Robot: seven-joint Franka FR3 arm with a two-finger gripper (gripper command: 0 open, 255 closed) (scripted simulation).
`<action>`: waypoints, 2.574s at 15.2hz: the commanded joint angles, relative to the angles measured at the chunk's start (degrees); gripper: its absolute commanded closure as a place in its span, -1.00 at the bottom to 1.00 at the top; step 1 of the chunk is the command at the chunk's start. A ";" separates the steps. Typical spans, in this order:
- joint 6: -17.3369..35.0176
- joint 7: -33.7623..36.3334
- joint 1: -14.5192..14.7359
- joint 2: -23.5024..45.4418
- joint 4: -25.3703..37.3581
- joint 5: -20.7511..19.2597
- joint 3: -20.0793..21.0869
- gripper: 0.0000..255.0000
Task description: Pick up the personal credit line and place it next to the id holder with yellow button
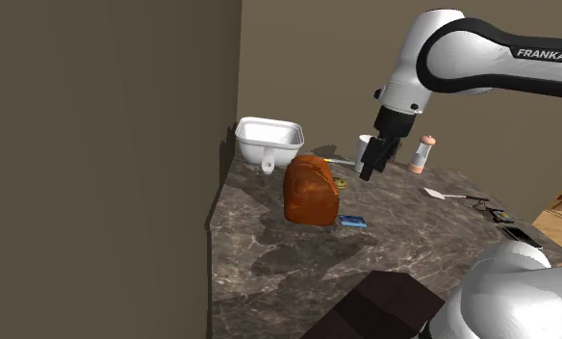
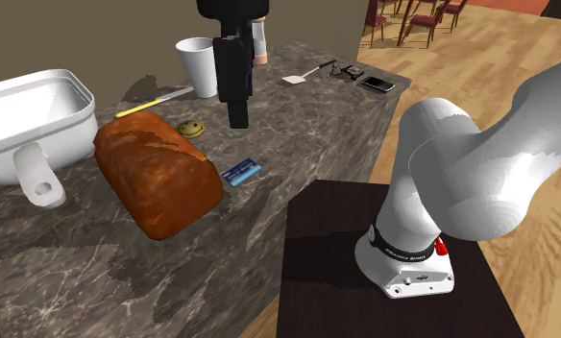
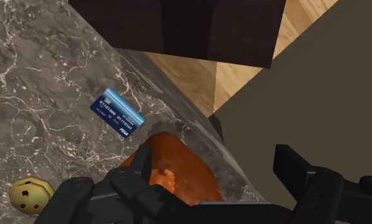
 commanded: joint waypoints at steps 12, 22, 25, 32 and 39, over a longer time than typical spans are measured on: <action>28.54 -39.48 3.57 -9.12 -24.01 -6.35 -25.37 -1.00; 49.42 -70.36 20.32 3.25 -25.19 -4.78 -53.21 -1.00; 52.83 -71.12 23.27 5.30 -25.82 -3.71 -55.12 -1.00; 54.64 -71.58 25.03 6.39 -26.09 -3.05 -56.26 -1.00; 54.63 -71.57 25.01 6.37 -26.10 -3.06 -56.24 1.00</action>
